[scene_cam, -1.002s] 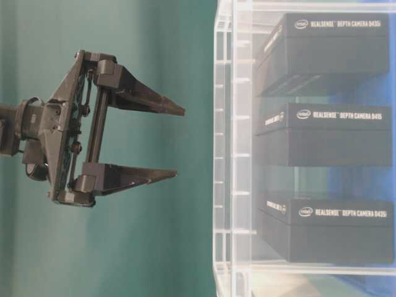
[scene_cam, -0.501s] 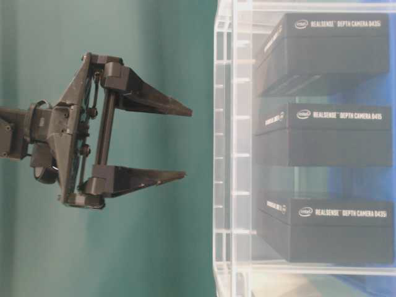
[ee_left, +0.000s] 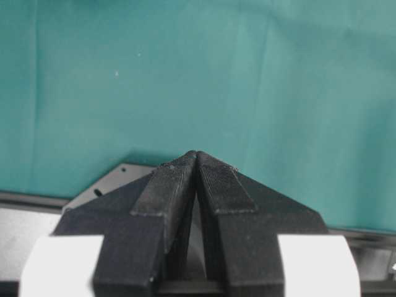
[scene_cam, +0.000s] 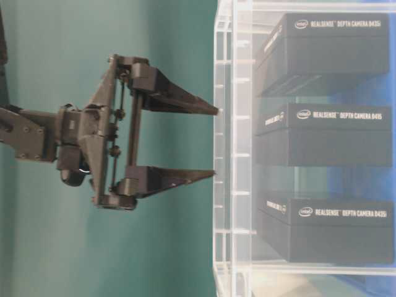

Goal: Take the box out of the case with the right arm.
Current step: 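Lower the right gripper around the middle box and close on it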

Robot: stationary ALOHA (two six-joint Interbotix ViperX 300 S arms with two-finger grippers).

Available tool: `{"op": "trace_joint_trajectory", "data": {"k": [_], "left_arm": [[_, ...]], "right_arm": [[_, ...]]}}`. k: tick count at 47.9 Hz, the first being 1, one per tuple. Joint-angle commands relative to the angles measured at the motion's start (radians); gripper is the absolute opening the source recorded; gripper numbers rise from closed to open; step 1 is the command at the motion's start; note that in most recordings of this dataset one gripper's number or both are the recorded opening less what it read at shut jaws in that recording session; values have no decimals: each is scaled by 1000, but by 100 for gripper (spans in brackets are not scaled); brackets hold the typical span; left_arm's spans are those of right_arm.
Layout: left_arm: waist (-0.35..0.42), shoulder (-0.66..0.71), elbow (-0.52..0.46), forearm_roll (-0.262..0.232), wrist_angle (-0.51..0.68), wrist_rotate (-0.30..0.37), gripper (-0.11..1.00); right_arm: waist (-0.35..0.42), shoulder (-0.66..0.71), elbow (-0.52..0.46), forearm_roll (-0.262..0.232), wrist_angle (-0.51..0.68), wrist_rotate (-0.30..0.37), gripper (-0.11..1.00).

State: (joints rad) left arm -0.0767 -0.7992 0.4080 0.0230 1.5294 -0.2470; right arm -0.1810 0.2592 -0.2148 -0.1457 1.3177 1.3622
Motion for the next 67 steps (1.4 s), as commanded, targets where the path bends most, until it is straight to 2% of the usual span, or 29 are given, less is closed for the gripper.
{"op": "trace_joint_trajectory", "data": {"k": [1,22,31,39,67], "left_arm": [[-2,3,-17,3,-5,2,0],[-2,5,-18,5,-5,0,0],[-2,5,-17,5,-5,0,0],[-2,5,-17,5,-5,2,0],[-3,5,-17,3,-5,2,0]], "right_arm": [[-6,-12,3,2,-23,2,93],[-11,32,86,5,-109,25,93],[-11,37,121,18,-143,29,93],[-11,37,153,40,-190,61,93],[-9,43,163,80,-218,66,92]]}}
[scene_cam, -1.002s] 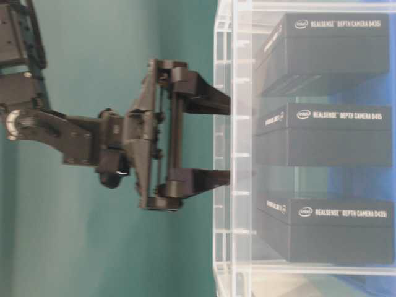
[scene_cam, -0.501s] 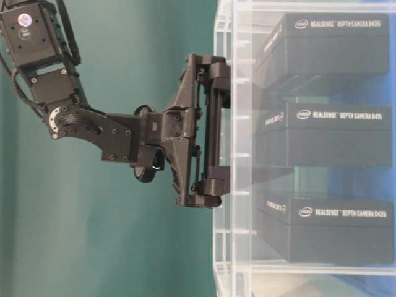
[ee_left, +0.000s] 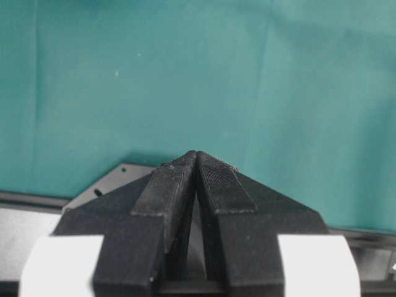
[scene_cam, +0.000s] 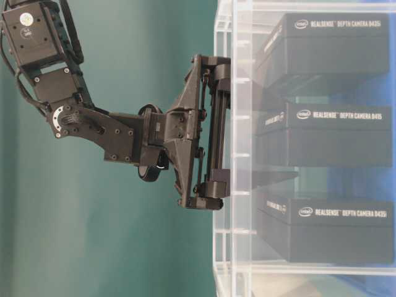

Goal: Take the box out of the case with the right arm.
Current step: 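Lower the right gripper around the middle box and close on it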

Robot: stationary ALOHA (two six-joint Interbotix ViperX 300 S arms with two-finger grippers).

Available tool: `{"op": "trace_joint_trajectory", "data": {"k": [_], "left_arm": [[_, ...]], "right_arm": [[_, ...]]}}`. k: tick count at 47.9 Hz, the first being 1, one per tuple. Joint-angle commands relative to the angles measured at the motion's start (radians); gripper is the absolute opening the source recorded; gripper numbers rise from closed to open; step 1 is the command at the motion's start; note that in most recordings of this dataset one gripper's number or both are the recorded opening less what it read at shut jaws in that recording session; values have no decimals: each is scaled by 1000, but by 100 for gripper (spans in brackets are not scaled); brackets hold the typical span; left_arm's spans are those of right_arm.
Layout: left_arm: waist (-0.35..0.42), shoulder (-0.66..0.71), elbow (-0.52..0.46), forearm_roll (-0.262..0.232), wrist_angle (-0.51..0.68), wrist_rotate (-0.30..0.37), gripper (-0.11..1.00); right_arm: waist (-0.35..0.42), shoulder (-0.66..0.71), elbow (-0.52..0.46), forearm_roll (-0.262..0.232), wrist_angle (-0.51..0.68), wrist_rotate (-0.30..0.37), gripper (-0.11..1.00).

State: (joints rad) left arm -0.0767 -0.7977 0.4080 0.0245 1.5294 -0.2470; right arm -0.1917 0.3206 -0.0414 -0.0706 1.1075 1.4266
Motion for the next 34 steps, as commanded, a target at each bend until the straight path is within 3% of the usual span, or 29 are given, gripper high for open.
{"op": "trace_joint_trajectory", "data": {"k": [1,10,16,34], "left_arm": [[-2,3,-17,3,-5,2,0],[-2,3,-17,3,-3,2,0],[-2,3,-17,3,-3,2,0],[-2,3,-17,2,-3,2,0]], "right_arm": [[0,-18,-11,6,-8,3,92],[0,-8,-11,34,3,5,87],[2,-6,-11,32,29,23,67],[3,-6,-21,28,29,29,66]]}}
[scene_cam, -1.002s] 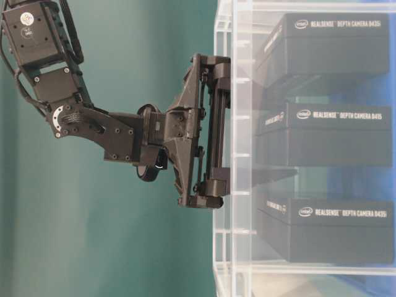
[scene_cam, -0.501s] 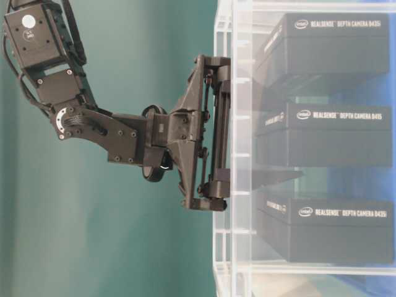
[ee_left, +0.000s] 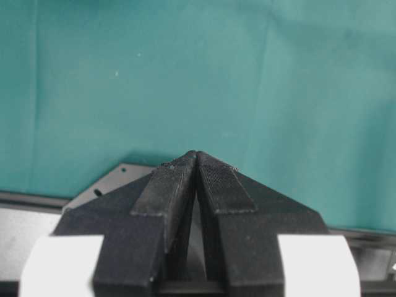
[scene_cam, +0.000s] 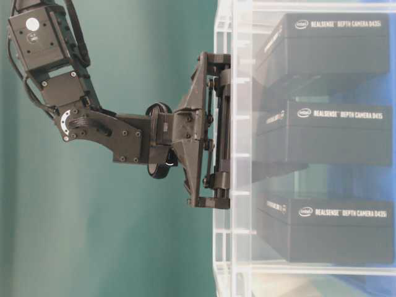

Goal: Take the box out of the case with the right arm.
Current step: 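Lower the right gripper around the middle box and close on it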

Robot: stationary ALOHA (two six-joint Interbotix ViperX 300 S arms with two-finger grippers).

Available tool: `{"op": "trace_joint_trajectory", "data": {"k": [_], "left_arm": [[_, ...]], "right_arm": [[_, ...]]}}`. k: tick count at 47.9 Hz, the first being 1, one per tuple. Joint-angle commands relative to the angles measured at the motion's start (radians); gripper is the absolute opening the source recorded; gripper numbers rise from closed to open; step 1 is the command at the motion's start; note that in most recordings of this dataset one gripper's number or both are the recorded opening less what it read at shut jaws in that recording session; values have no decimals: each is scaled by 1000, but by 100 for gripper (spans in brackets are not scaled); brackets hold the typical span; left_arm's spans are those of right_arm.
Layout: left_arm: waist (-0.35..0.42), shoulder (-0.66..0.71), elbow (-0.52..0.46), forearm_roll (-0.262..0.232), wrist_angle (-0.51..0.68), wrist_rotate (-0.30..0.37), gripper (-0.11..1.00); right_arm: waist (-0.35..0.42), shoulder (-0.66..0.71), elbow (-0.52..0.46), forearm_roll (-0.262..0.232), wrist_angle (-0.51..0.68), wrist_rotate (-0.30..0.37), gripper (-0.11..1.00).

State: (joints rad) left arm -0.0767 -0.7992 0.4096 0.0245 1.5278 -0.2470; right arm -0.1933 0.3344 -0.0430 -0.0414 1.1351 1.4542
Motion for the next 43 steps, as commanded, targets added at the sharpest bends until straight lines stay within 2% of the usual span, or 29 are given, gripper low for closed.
{"op": "trace_joint_trajectory", "data": {"k": [1,12,22,34,43], "left_arm": [[-2,5,-18,3,-3,2,0],[-2,5,-18,2,-3,2,0],[-2,3,-18,2,-3,2,0],[-2,3,-18,3,-3,2,0],[-2,3,-18,3,-3,2,0]], "right_arm": [[5,-20,-23,-2,5,2,66],[5,-37,-67,-11,35,2,66],[11,-61,-140,-44,158,3,66],[26,-91,-256,-112,285,5,66],[41,-106,-370,-176,423,5,66]]}}
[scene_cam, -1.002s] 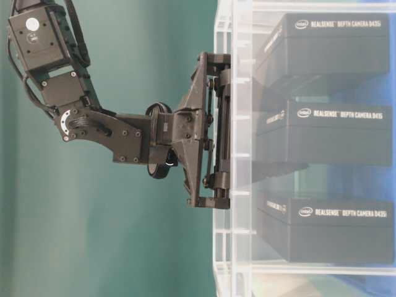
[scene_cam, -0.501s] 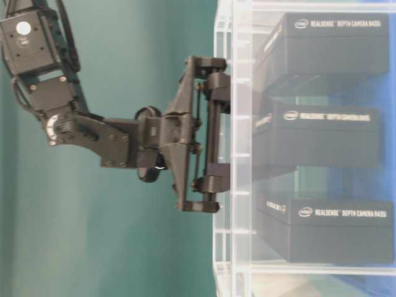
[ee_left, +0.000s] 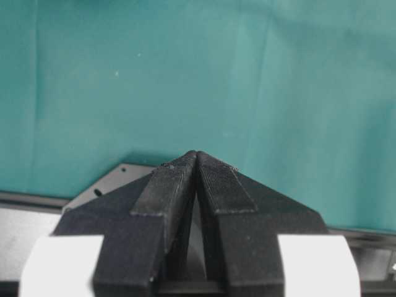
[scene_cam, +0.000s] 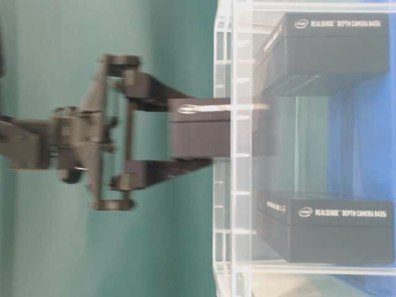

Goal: Take the box out of the case with the right arm.
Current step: 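Lower the right gripper around the middle box and close on it, then lift the gripped middle box upward out of the case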

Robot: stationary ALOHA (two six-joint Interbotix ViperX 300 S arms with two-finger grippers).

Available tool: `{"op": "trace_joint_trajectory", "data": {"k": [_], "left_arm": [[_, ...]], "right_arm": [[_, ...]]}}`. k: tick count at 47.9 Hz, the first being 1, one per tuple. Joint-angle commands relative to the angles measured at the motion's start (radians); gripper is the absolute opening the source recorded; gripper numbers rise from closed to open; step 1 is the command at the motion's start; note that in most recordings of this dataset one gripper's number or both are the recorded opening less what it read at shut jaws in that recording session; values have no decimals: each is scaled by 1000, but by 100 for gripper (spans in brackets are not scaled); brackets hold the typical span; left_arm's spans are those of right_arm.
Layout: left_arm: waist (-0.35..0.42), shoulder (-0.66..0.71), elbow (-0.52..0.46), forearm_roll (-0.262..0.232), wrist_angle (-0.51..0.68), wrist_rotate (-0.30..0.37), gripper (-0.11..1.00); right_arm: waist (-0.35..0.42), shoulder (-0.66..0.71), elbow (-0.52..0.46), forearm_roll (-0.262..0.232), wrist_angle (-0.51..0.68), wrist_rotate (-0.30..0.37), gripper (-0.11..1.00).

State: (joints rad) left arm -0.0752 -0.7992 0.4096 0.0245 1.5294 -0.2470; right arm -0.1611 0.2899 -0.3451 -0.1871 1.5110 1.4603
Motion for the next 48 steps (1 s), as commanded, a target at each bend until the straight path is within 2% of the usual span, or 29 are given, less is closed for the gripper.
{"op": "trace_joint_trajectory", "data": {"k": [1,15,22,29,48], "left_arm": [[-3,3,-18,3,-5,2,0],[-3,3,-18,3,-5,2,0],[-3,3,-18,3,-5,0,0],[-3,3,-18,3,-5,0,0],[-3,3,-18,3,-3,-2,0]], "right_arm": [[12,-63,-80,-37,61,-2,66],[57,-63,-222,-141,176,-2,66],[74,-63,-264,-169,202,-2,66],[83,-63,-284,-183,218,-2,66],[87,-63,-287,-183,221,-2,66]]}}
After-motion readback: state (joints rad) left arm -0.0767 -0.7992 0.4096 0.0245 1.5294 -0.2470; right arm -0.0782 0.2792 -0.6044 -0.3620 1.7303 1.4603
